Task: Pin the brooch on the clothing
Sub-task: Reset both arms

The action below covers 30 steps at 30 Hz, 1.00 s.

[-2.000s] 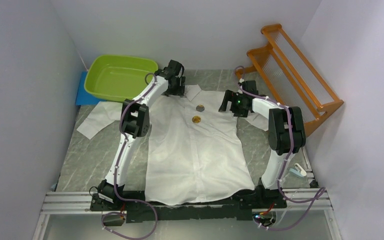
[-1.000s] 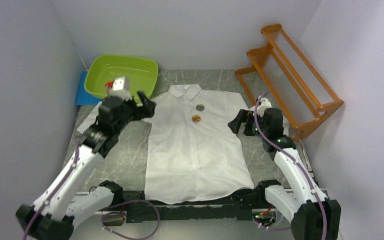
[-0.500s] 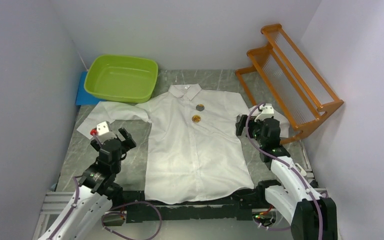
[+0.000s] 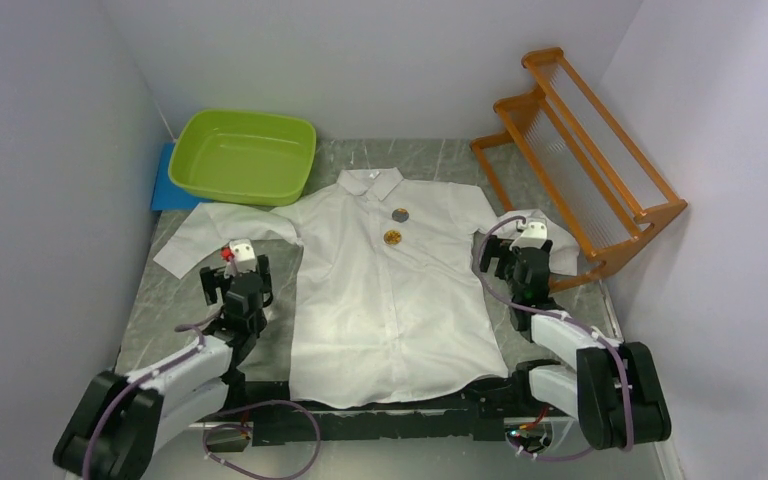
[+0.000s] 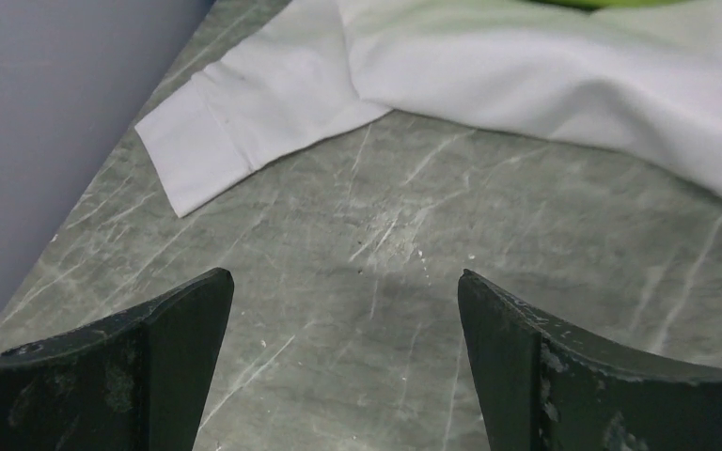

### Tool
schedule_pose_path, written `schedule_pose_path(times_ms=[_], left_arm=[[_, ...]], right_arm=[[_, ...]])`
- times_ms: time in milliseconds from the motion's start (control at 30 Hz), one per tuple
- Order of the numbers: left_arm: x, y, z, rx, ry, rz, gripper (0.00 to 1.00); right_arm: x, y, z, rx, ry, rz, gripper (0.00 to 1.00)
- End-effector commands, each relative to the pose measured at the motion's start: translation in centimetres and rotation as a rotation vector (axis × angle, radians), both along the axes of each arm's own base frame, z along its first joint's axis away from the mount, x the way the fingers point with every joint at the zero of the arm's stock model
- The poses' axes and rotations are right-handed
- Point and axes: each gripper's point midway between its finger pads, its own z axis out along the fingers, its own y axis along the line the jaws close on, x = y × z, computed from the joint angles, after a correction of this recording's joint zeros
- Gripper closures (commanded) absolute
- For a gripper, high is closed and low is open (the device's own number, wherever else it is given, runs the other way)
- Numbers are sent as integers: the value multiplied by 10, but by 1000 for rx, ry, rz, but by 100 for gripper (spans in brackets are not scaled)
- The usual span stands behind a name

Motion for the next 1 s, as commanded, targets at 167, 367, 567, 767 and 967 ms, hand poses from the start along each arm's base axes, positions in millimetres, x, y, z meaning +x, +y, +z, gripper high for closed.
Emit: schedule_pose_path(times_ms=[167,367,567,767,967], left_arm=[[54,2,16,20,-55,-106,6],[74,3,12,21,-80,-177,6],[93,7,-1,-32,-92,-206,5],[98,6,-22,-53,-85,-243,6],[111,14,-30,-97,-25,-192,6]], right_arm=[[19,-16,40,-51,-245,-69,0],[26,-15,41,-72,-252,-52,0],[26,-18,46,-124,-304,-49,0],[29,-25,32,-133,-311,-78,0],[42,-34,21,-123,-257,-131,0]])
